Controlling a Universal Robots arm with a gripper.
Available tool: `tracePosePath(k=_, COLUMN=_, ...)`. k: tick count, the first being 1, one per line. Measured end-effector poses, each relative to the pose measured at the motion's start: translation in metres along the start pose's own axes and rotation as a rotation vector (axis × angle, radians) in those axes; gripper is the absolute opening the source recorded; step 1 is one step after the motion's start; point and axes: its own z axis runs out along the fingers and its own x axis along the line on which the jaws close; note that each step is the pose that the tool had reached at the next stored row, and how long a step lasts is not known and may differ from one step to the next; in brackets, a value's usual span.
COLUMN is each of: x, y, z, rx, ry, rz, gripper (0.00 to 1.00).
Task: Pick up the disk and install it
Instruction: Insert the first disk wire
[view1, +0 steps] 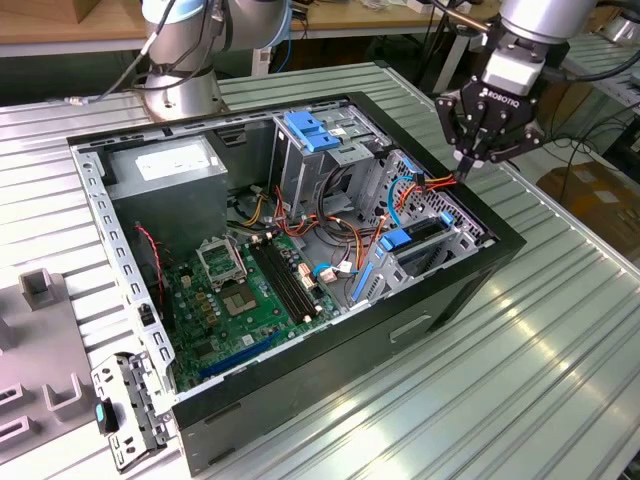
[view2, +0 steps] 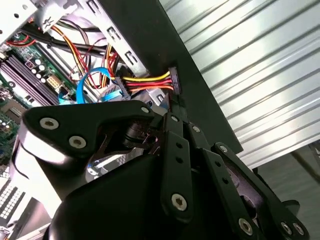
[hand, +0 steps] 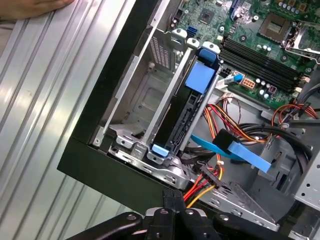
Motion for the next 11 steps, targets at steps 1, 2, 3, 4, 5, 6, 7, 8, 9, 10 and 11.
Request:
tracePosePath(k=1, x=-0.0016, y=-0.0015, z=-0.0001, rx=0.0001, ry=0.0, rz=-0.002, gripper=0.11)
tracePosePath(k=2, x=-0.0029, y=-0.0029, z=-0.0001, rx=0.0003, ry=-0.0001, rz=-0.005, gripper=0.11)
tracePosePath(k=3, x=-0.005, y=-0.0052, z=-0.0003, rx=0.0007, ry=0.0, rz=-0.01, gripper=0.11)
tracePosePath(k=4, x=-0.0055, y=-0.0056, z=-0.0003, rx=0.0008, ry=0.0, rz=-0.011, gripper=0.18)
tracePosePath(k=5, x=-0.0059, y=-0.006, z=-0.0003, rx=0.0008, ry=-0.0001, rz=-0.012, gripper=0.18)
tracePosePath(k=6, x=-0.0067, y=-0.007, z=-0.0004, rx=0.0009, ry=-0.0001, rz=-0.014, gripper=0.18)
tracePosePath(k=7, x=-0.0077, y=-0.0082, z=-0.0004, rx=0.0011, ry=-0.0001, rz=-0.016, gripper=0.19)
tracePosePath(k=8, x=-0.0082, y=-0.0092, z=-0.0003, rx=0.0014, ry=-0.0002, rz=-0.02, gripper=0.25)
tracePosePath(k=9, x=-0.0082, y=-0.0094, z=-0.0003, rx=0.0018, ry=-0.0001, rz=-0.026, gripper=0.25)
tracePosePath(k=10, x=-0.0081, y=-0.0096, z=-0.0003, rx=0.003, ry=-0.0003, rz=-0.042, gripper=0.25)
tracePosePath(k=11, x=-0.0081, y=-0.0098, z=-0.0002, rx=0.0043, ry=-0.0006, rz=-0.061, gripper=0.25)
